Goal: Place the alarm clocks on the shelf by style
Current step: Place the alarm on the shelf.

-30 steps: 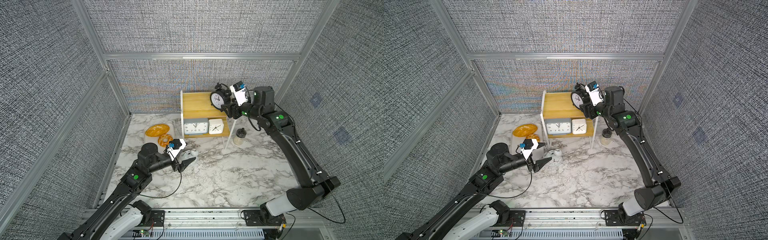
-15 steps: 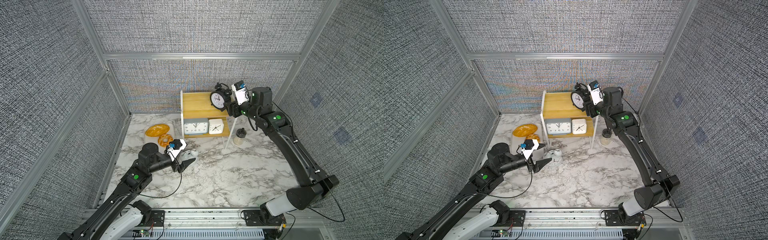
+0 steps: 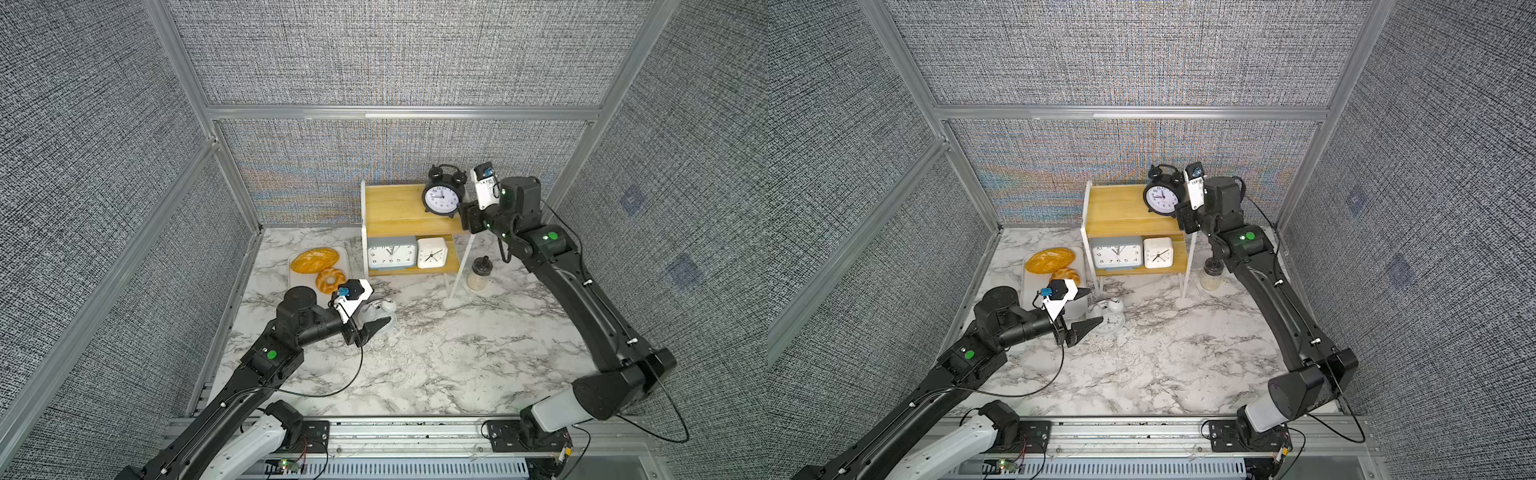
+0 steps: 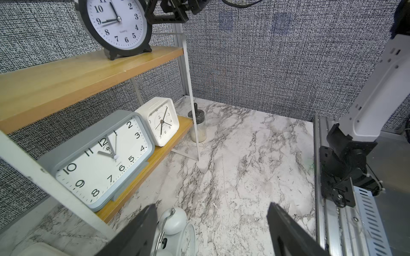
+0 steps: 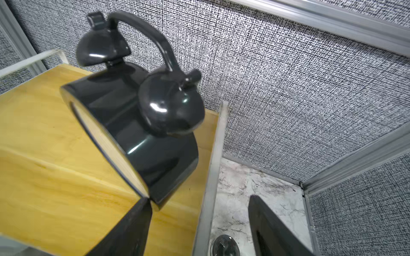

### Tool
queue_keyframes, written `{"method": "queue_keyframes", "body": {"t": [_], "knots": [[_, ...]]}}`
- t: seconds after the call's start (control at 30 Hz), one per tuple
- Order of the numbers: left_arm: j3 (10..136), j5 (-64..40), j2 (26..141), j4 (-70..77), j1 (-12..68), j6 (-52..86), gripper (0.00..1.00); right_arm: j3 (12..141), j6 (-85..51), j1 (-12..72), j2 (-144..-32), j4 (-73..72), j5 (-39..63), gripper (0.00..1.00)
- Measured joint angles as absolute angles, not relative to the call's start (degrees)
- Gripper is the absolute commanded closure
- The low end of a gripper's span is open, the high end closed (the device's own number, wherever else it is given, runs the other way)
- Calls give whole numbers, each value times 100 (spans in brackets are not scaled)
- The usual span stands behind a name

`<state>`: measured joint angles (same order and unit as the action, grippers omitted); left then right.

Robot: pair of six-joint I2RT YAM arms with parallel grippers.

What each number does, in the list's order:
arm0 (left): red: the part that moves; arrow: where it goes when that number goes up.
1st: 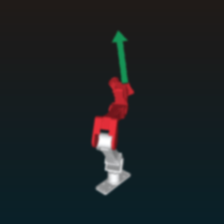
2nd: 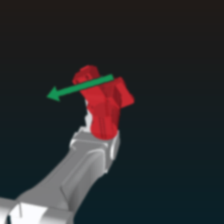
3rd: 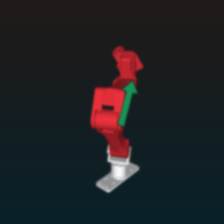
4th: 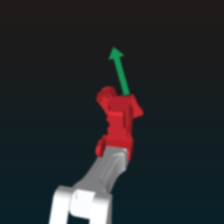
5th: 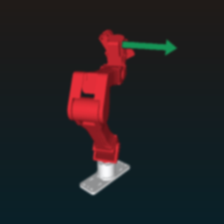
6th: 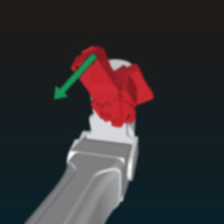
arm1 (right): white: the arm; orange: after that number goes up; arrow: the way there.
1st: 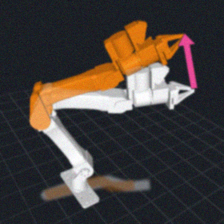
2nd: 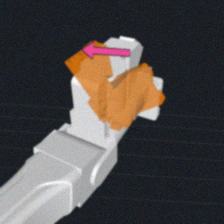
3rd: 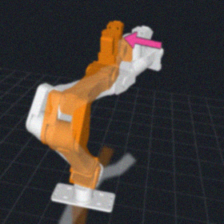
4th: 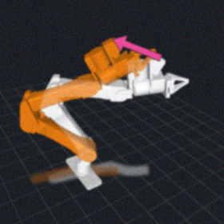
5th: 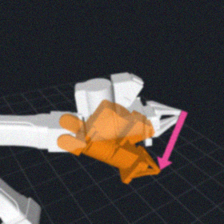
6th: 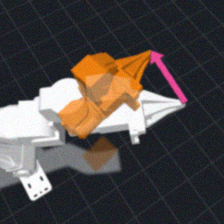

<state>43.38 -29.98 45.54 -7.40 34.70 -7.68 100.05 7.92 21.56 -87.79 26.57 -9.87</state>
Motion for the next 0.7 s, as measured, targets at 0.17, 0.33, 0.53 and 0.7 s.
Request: {"method": "queue_keyframes", "body": {"t": [0.17,0.33,0.53,0.7], "knots": [[4309,-2995,4493,-764,3470,-770,17,10005,740,2143,-8840,2563,-1162,27],[4278,-2945,4421,-788,3470,-781,17,10005,698,2139,-8895,2510,-1313,27],[4274,-2847,4386,-843,3470,-856,17,10005,655,2134,-8908,2510,-1422,27],[4281,-2462,4456,-928,3470,-851,17,9907,650,2134,-8696,2510,-1304,27]]}}
